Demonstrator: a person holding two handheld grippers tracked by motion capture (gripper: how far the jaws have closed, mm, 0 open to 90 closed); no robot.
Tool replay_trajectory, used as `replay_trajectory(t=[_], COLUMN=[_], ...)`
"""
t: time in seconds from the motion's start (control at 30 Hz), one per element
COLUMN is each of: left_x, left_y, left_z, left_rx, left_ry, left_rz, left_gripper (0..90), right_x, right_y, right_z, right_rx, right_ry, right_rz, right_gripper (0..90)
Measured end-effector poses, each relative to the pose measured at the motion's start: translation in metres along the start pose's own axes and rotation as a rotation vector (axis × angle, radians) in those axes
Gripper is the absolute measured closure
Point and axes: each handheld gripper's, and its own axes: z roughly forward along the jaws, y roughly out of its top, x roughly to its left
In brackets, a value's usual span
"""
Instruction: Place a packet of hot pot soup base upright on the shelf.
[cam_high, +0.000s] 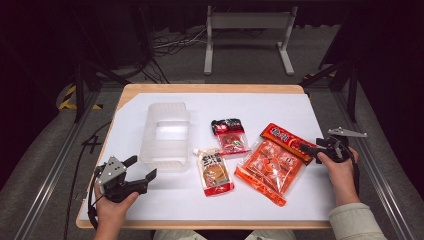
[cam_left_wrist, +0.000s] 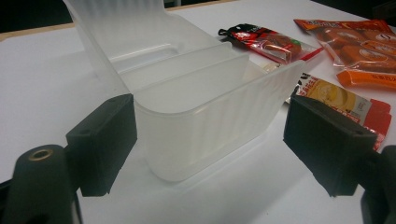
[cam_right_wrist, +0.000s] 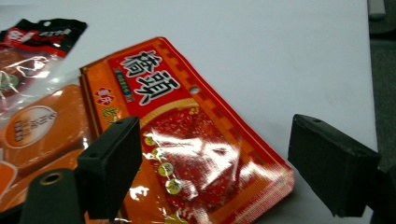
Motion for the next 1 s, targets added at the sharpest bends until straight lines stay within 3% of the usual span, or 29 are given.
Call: replay_trajectory(t=[0.13, 0.4, 0.5, 0.57, 0.77, 0.9, 1.0], left_x=[0.000, 0.000, 0.000, 0.000, 0.000, 0.000, 0.000], left_y=[0.000, 0.000, 0.000, 0.000, 0.000, 0.000, 0.000], left_z=[0.001, 0.001, 0.002, 0.002, 0.002, 0.003, 0.003], left_rx=[0.005, 0.010, 0.012, 0.012, 0.012, 0.015, 0.016], left_ry=[0.000, 0.001, 0.001, -0.001, 0.003, 0.003, 0.005], left_rz=[-0.006, -0.001, 0.001, -0.005, -0.007, -0.010, -0.011], left_gripper=[18.2, 18.1, 18.1, 18.2, 17.9, 17.8, 17.8], right_x=[-0.003, -0.007, -0.010, -0.011, -0.014, -0.011, -0.009], right_y=[-0.002, -0.002, -0.003, -0.003, -0.004, -0.002, 0.000], right_z=[0.002, 0.002, 0.004, 0.003, 0.002, -0.002, -0.004], right_rx=[0.013, 0.023, 0.042, 0.040, 0.017, -0.008, -0.021], right_ry=[-0.025, 0.005, 0.049, 0.052, 0.122, 0.143, 0.187], right_rz=[0.007, 0.059, 0.098, 0.107, 0.168, 0.157, 0.150], right_gripper=[18.8, 19.5, 21.0, 22.2, 25.8, 30.4, 33.6])
